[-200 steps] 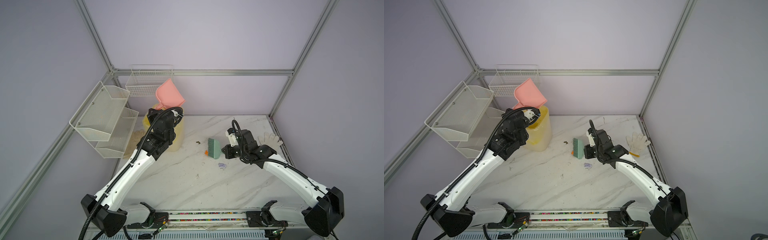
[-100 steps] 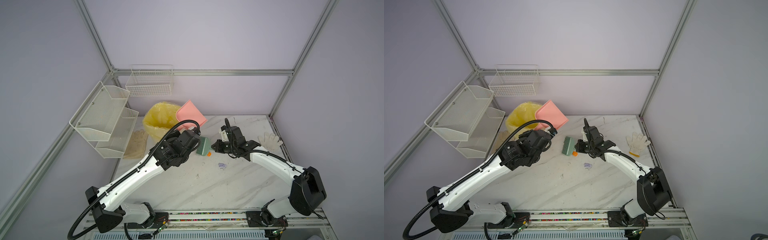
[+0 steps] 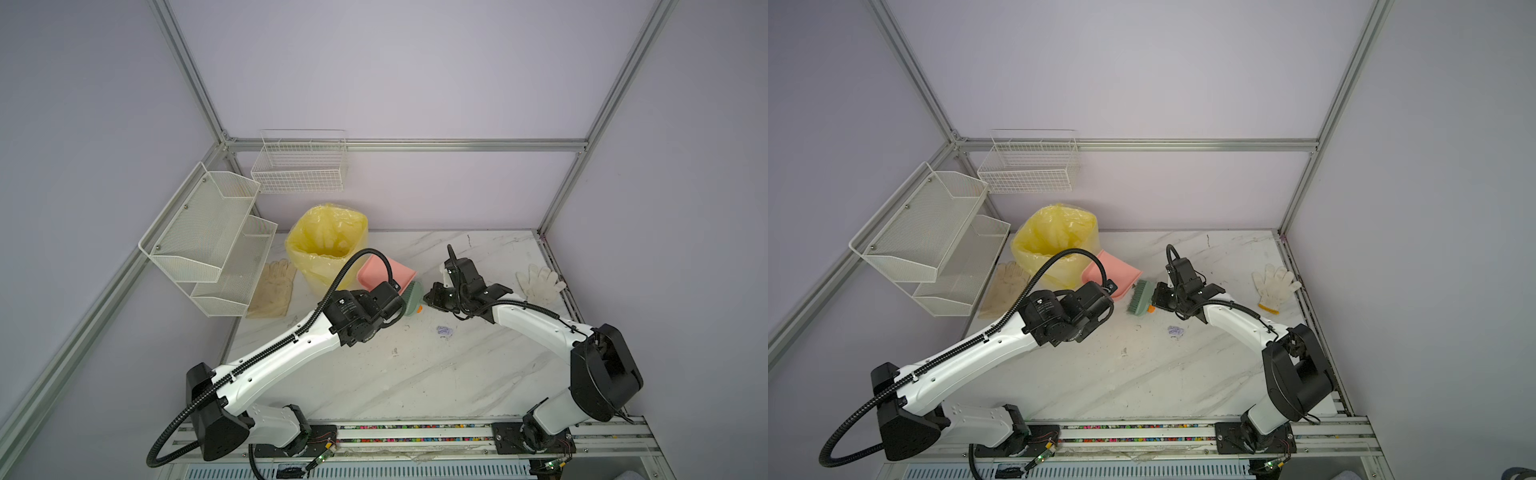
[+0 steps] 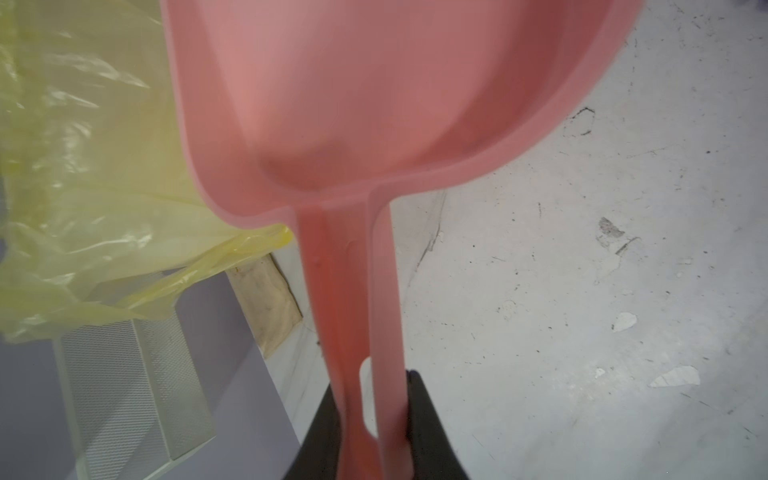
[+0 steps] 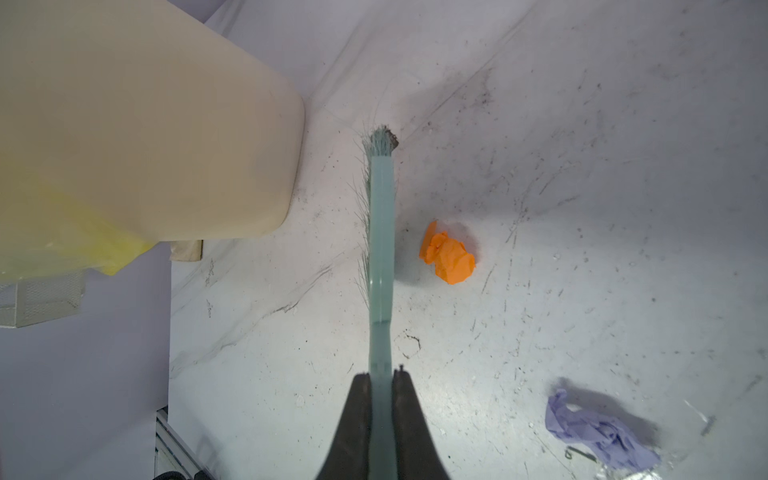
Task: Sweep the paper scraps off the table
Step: 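Lower the empty pink dustpan beside the remaining scraps with the left gripper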
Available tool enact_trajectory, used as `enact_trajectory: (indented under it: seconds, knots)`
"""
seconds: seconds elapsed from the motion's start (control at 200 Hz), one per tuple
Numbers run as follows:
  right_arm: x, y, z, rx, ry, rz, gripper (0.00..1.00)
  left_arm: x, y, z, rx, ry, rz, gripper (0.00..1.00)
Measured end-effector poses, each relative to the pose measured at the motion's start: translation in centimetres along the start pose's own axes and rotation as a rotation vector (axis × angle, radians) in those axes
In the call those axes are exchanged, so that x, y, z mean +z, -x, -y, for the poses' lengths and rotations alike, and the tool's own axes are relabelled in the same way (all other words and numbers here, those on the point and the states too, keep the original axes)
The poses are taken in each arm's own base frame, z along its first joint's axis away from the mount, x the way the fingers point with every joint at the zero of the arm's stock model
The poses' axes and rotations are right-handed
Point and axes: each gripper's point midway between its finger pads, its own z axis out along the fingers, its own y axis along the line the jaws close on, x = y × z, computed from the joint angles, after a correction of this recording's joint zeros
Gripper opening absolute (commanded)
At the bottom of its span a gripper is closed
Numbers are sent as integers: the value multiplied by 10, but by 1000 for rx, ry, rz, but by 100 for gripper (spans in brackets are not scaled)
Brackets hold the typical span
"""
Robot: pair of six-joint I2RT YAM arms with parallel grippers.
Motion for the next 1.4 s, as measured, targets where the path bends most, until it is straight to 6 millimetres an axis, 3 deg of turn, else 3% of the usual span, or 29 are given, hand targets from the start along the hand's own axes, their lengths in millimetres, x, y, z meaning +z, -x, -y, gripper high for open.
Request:
enact_trajectory:
  seconds: [0.13,0.315,0.63,0.86,1.07,1.28,1.4]
  knots:
    - [-6,-4,7,28,-13,12,0,6,-5,19,-25,-69,-11,6]
    - [-30,-4,8,57,2,62,0,18,-17,40,-23,-126,-43,7]
    - [-63,-10,21,84,-6,103,0,34,-35,65,-55,-188,-91,11]
    - [-73,-3,3,68,41,102,0,38,-39,71,-94,-194,-101,11]
    - [-55,10,-14,51,80,83,0,44,-38,76,-111,-194,-117,10]
    - [-11,3,4,67,32,4,0,52,-40,84,-102,-191,-148,10]
    - [-3,0,11,82,17,-19,0,56,-41,89,-89,-188,-164,10]
